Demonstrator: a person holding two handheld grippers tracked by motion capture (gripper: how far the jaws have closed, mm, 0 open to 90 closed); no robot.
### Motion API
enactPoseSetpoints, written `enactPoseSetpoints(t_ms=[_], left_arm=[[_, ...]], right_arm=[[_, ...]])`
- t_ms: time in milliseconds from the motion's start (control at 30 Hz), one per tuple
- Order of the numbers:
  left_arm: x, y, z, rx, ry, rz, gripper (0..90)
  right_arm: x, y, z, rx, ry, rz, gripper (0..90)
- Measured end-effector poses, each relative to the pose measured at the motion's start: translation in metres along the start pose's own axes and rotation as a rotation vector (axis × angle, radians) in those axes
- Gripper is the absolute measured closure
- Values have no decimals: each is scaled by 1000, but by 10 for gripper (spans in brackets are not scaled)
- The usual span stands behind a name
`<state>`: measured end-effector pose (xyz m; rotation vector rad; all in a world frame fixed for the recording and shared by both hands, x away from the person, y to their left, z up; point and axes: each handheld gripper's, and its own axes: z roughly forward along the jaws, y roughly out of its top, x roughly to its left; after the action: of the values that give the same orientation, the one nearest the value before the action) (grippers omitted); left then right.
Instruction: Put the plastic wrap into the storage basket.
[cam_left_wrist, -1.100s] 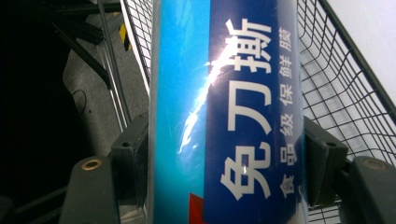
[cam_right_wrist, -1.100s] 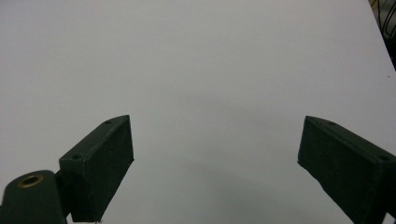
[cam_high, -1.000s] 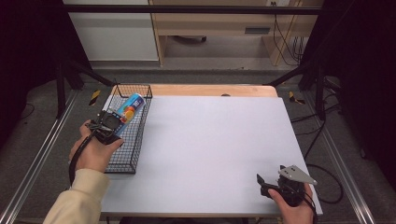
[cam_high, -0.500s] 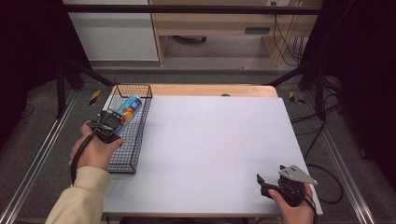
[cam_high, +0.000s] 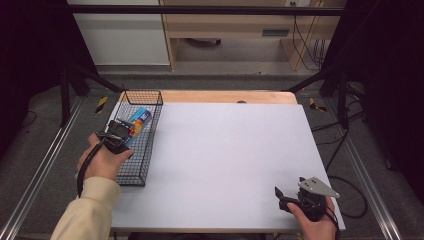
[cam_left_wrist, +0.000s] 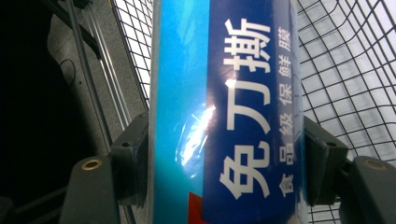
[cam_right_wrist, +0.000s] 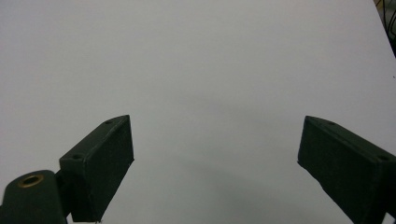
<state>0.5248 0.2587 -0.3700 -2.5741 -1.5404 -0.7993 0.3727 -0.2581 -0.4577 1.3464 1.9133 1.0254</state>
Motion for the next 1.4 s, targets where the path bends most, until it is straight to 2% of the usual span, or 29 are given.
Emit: enactPoseSetpoints(t_ms=[400, 833, 1400], left_arm=[[-1, 4, 10, 51, -30, -2, 318], [-3, 5, 18, 88, -52, 16, 318], [-5, 8, 20, 108, -43, 34, 317]], right_arm=[[0, 0, 1, 6, 4, -3, 108], [1, 0, 1, 8, 5, -2, 108], [1, 0, 1, 10, 7, -2, 108]])
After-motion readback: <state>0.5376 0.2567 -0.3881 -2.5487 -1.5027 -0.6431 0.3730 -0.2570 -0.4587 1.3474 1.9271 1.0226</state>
